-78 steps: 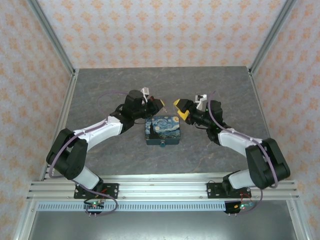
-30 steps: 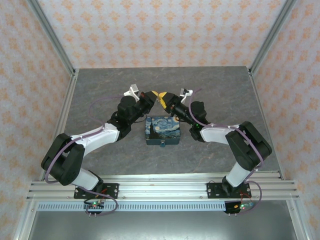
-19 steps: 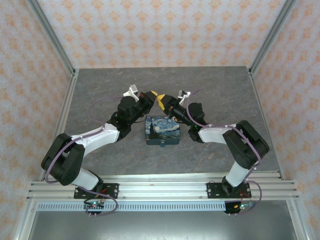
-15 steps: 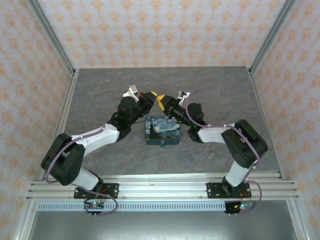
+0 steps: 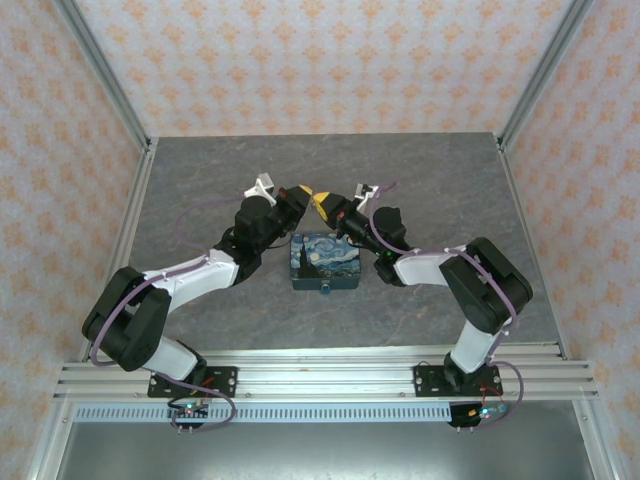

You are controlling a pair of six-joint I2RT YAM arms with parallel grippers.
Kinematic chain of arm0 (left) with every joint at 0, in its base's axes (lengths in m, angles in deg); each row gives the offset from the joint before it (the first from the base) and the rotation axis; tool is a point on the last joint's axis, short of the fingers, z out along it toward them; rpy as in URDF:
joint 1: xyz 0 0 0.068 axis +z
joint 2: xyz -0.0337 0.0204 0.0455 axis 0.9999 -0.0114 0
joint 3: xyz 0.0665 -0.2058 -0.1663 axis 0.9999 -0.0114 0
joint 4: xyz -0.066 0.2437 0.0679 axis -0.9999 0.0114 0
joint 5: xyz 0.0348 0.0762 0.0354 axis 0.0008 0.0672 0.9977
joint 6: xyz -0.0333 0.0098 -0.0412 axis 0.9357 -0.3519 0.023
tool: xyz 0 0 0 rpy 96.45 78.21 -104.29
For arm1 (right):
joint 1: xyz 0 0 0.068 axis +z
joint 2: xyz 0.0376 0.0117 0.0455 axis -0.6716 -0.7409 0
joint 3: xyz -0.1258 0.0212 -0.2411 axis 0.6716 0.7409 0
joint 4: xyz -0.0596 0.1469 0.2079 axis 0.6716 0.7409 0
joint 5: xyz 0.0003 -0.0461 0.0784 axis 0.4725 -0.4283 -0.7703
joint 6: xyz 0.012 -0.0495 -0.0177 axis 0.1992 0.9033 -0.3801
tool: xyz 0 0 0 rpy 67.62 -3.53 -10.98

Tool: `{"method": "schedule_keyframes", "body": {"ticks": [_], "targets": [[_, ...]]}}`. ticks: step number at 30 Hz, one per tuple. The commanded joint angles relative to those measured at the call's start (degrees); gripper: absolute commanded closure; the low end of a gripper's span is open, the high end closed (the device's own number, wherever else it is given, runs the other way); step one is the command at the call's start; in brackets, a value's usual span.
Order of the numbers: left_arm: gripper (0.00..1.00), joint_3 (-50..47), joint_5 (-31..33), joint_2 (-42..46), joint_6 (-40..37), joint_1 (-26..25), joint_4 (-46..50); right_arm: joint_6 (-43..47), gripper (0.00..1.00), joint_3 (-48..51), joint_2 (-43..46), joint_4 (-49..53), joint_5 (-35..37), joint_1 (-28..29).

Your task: Unlock a padlock with a key

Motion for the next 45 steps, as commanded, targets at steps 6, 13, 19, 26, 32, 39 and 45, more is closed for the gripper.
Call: {"method": "schedule_keyframes", "body": {"ticks": [6, 13, 19, 26, 32, 39, 45], "targets": [[1.00, -1.5, 1.7, 2.4, 0.0, -0.5, -2.1, -0.1, 0.78, -2.5, -1.0, -3.3, -0.1, 0.4], [1.00, -1.3, 1.8, 2.0, 0.0, -0.8, -2.3, -0.7, 0.77, -3.8, -1.6, -3.0, -0.6, 0.4], [1.00, -1.3, 2.1, 1.7, 0.1, -0.9, -2.3, -1.0, 0.76, -4.2, -2.1, -2.7, -1.7, 0.6], [1.00, -1.3, 2.8, 1.9, 0.0, -0.9, -2.1, -0.8, 0.81, -2.2, -2.0, -2.8, -1.8, 0.6], [1.00, -1.5, 3.8, 2.3, -0.1, -0.9, -1.9, -0.9, 0.74, -1.0, -1.3, -2.9, -2.4, 0.8], [1.00, -1.5, 4.2, 2.4, -0.1, -0.9, -1.9, -0.9, 0.81, -0.2, -1.1, -3.1, -2.0, 1.2], [1.00, -2.0, 4.5, 2.7, 0.0, -1.0, -1.9, -0.9, 0.89, -1.0, -1.3, -3.0, -1.6, 1.2]]}}
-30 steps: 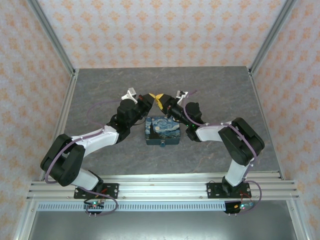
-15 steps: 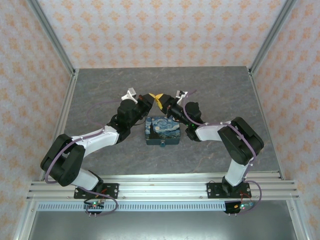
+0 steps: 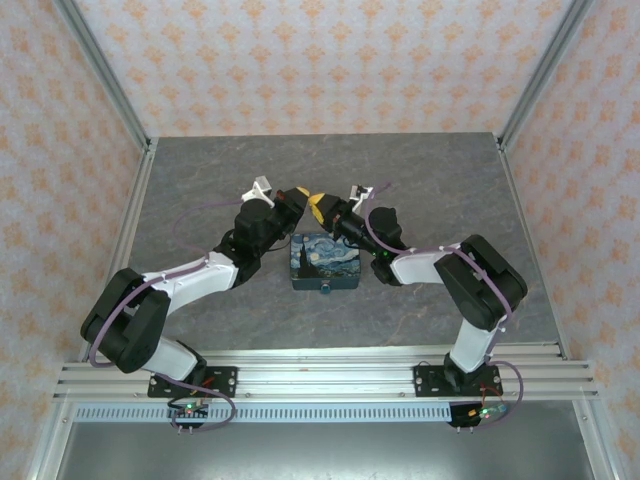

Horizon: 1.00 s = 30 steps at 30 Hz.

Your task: Unlock a padlock with a key

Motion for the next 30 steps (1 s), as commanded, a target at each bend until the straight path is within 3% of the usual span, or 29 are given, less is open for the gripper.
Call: {"method": "schedule_keyframes", "body": {"ticks": [1, 4, 18, 20, 21, 28, 30], "targets": [[1.00, -1.0, 1.9, 2.2, -0.1, -0.6, -1.5, 0.3, 0.91, -0.1, 0.3, -2.7, -0.1, 0.4], [1.00, -1.7, 2.3, 2.7, 0.0, -0.6, -1.5, 0.3, 1.00, -0.3, 0.3, -2.5, 0.2, 0.5], [1.00, -2.9, 4.1, 5.5, -0.4, -0.7, 0.1, 1.4, 1.00, 1.0, 0.3, -2.2, -0.5, 0.4], [1.00, -2.7, 4.0, 5.3, -0.5, -0.6, 0.2, 1.4, 0.77, 1.3, 0.6, -2.2, -0.3, 0.4], [1.00, -2.7, 4.0, 5.3, -0.5, -0.6, 0.2, 1.4, 0.74, 1.4, 0.7, -2.1, -0.1, 0.5], [1.00, -2.8, 3.9, 5.2, -0.4, -0.6, 0.1, 1.0, 0.70, -0.8, 0.3, -1.2, -0.5, 0.5], [1.00, -2.9, 3.9, 5.3, -0.4, -0.7, 0.2, 0.9, 0.61, -1.5, 0.0, -1.1, -0.8, 0.4]]}}
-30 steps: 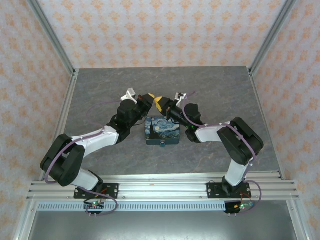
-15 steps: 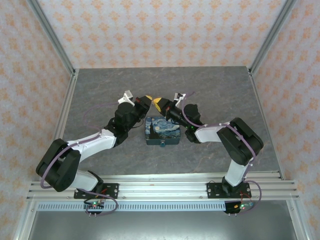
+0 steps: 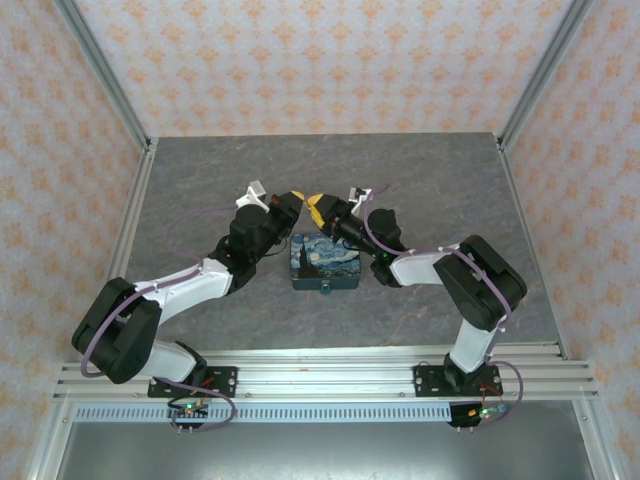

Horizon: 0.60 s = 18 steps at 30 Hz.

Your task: Unlock a padlock with a key

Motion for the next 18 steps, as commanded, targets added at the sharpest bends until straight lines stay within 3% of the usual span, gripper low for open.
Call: {"method": "schedule_keyframes", "body": {"ticks": [1, 3, 6, 11, 13, 18], "targets": [[1.00, 0.0, 2.0, 1.6, -0.4, -0.3, -0.6, 0.7, 0.54, -2.4, -0.1, -0.9, -0.9, 0.0], [1.00, 0.0, 2.0, 1.6, -0.4, -0.2, -0.5, 1.1, 0.46, -2.9, 0.1, 0.1, -1.3, 0.1], [1.00, 0.1, 1.9, 1.4, -0.5, -0.3, -0.4, 2.5, 0.44, -3.1, 1.0, 2.9, -1.4, 0.0], [1.00, 0.2, 1.8, 1.0, -0.4, -0.3, -0.8, 3.4, 0.58, -3.2, 1.4, 4.7, -1.3, 0.0], [1.00, 0.2, 1.7, 0.7, -0.2, -0.3, -1.0, 3.4, 0.59, -3.6, 1.1, 4.9, -1.5, 0.0], [1.00, 0.1, 1.7, 0.8, -0.2, -0.3, -0.9, 6.4, 0.47, -3.5, 2.7, 8.3, -1.0, 0.0]]}}
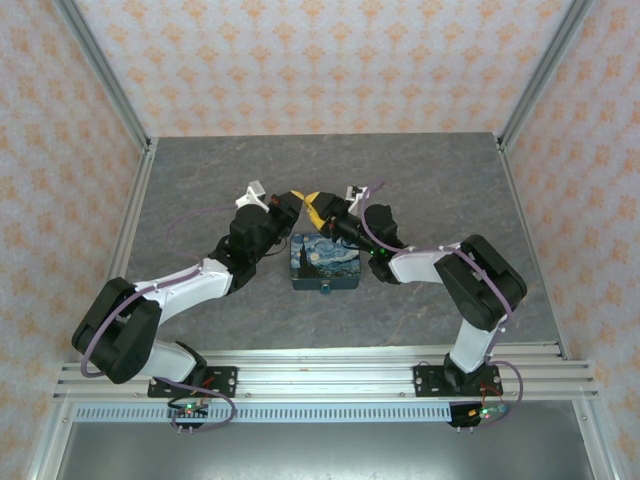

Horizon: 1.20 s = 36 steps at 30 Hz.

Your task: Unlock a padlock with a key

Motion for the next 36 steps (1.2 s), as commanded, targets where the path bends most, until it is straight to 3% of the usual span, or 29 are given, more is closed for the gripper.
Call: {"method": "schedule_keyframes", "body": {"ticks": [1, 11, 30, 36], "targets": [[1.00, 0.1, 1.4, 0.9, -0.3, -0.3, -0.8, 4.4, 0.47, -1.3, 3.3, 3.5, 0.2, 0.0], [1.00, 0.0, 1.4, 0.5, -0.2, -0.4, -0.9, 13.6, 0.54, -2.4, 9.2, 14.3, 0.8, 0.0], [1.00, 0.2, 1.6, -0.3, -0.1, -0.7, -1.2, 7.9, 0.71, -3.5, 4.6, 6.5, -1.1, 0.3], [1.00, 0.1, 1.7, -0.2, -0.1, -0.7, -1.2, 7.0, 0.85, -3.1, 4.0, 5.4, -0.7, 0.3]]}}
